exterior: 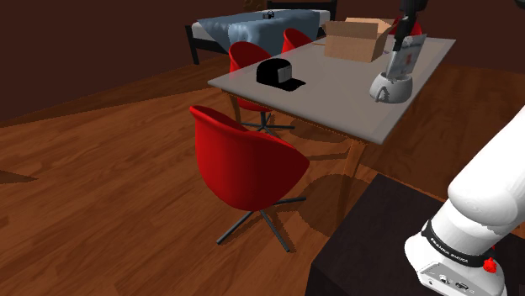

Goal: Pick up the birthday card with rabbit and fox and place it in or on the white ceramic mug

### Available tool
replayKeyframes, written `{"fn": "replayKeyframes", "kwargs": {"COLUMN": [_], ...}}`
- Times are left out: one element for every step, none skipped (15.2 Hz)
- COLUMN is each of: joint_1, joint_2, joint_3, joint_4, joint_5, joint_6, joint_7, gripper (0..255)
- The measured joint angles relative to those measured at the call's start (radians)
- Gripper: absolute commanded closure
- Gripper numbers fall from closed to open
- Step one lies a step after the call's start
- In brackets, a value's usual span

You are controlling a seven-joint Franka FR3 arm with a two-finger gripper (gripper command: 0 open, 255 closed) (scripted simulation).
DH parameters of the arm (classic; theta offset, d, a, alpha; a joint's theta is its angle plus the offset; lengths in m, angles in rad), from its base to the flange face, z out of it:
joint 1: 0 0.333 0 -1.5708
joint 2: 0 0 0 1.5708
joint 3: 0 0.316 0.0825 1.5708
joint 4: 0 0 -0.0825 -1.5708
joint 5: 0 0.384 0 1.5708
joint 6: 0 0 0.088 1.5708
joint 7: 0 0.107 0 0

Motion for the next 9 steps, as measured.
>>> {"fn": "replayKeyframes", "kwargs": {"joint_1": [0.0,0.0,-0.001,-0.001,-0.001,-0.002,-0.003,-0.001,-0.002], "joint_2": [0.001,0.002,0.003,0.003,0.003,0.006,0.013,0.014,0.031], "joint_3": [0.0,-0.001,-0.001,-0.001,-0.001,-0.003,-0.003,-0.001,-0.003], "joint_4": [0.0,0.0,0.0,0.0,-0.001,0.018,0.05,0.079,0.123], "joint_5": [0.0,0.0,0.0,0.0,0.0,0.002,0.005,0.006,0.014], "joint_6": [0.0,-0.001,-0.001,-0.001,0.0,-0.016,-0.041,-0.07,-0.099], "joint_7": [0.0,-0.001,-0.001,-0.001,-0.001,-0.004,-0.006,-0.002,-0.005], "gripper": [0,0,0,0,0,0,0,0,0]}}
